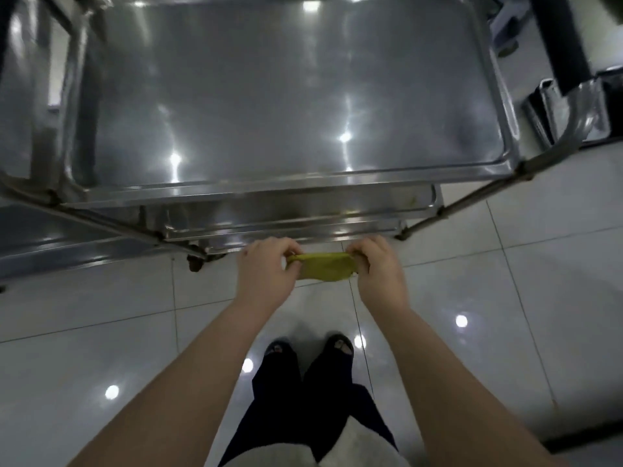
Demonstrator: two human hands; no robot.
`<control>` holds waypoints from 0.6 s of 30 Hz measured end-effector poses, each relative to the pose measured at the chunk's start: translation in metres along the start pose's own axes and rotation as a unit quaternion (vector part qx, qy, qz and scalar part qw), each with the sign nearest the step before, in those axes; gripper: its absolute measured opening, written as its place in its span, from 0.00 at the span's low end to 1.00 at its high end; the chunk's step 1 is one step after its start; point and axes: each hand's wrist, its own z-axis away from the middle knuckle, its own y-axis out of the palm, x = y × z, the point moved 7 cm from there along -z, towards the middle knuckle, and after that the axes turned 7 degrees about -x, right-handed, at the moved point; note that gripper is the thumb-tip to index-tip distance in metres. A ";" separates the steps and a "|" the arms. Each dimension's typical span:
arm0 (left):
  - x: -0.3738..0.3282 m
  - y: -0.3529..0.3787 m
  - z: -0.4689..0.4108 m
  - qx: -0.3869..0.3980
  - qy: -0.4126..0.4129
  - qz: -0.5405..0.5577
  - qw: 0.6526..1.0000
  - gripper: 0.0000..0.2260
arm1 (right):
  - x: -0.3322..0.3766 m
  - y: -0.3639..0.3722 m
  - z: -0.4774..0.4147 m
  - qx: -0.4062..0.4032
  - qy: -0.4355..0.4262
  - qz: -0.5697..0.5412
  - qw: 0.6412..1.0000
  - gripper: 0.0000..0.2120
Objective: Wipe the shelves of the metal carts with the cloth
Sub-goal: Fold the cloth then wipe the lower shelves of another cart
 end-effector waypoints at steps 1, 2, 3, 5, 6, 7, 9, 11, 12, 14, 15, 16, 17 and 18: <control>-0.001 0.022 -0.005 0.015 0.003 0.004 1.000 0.05 | -0.021 0.004 -0.003 -0.001 0.025 0.009 1.000 0.11; -0.002 0.047 -0.011 0.030 0.005 0.014 0.999 0.04 | -0.043 0.006 -0.007 -0.004 0.041 0.020 0.999 0.12; -0.004 0.072 -0.020 0.041 0.010 0.029 0.999 0.04 | -0.065 0.008 -0.017 -0.011 0.046 0.034 0.998 0.13; -0.008 0.122 -0.047 0.054 0.017 0.059 0.997 0.04 | -0.106 0.011 -0.047 -0.023 0.041 0.073 0.996 0.13; -0.010 0.146 -0.066 0.054 0.021 0.069 0.996 0.04 | -0.124 0.013 -0.069 -0.026 0.037 0.095 0.994 0.13; -0.013 0.168 -0.088 0.047 0.031 0.074 0.996 0.05 | -0.140 0.016 -0.095 -0.034 0.027 0.114 0.993 0.12; -0.016 0.205 -0.136 0.009 0.069 0.046 0.997 0.08 | -0.162 0.026 -0.151 -0.073 0.004 0.158 0.985 0.12; -0.013 0.232 -0.182 -0.046 0.108 -0.021 0.993 0.13 | -0.181 0.045 -0.200 -0.116 -0.008 0.256 0.960 0.15; -0.005 0.242 -0.202 -0.070 0.122 -0.056 0.989 0.14 | -0.193 0.062 -0.217 -0.103 0.002 0.300 0.948 0.20; 0.020 0.254 -0.234 -0.096 0.138 -0.110 0.980 0.16 | -0.220 0.106 -0.229 -0.032 0.037 0.305 0.951 0.26; 0.035 0.259 -0.247 -0.099 0.145 -0.123 0.977 0.16 | -0.234 0.132 -0.225 0.006 0.042 0.291 0.956 0.27; 0.047 0.264 -0.257 -0.097 0.155 -0.130 0.974 0.16 | -0.246 0.157 -0.218 0.042 0.031 0.288 0.956 0.27; 0.056 0.269 -0.266 -0.095 0.170 -0.139 0.971 0.16 | -0.255 0.179 -0.211 0.069 0.010 0.297 0.952 0.28; 0.062 0.276 -0.272 -0.093 0.190 -0.155 0.965 0.16 | -0.262 0.196 -0.207 0.078 -0.016 0.311 0.947 0.28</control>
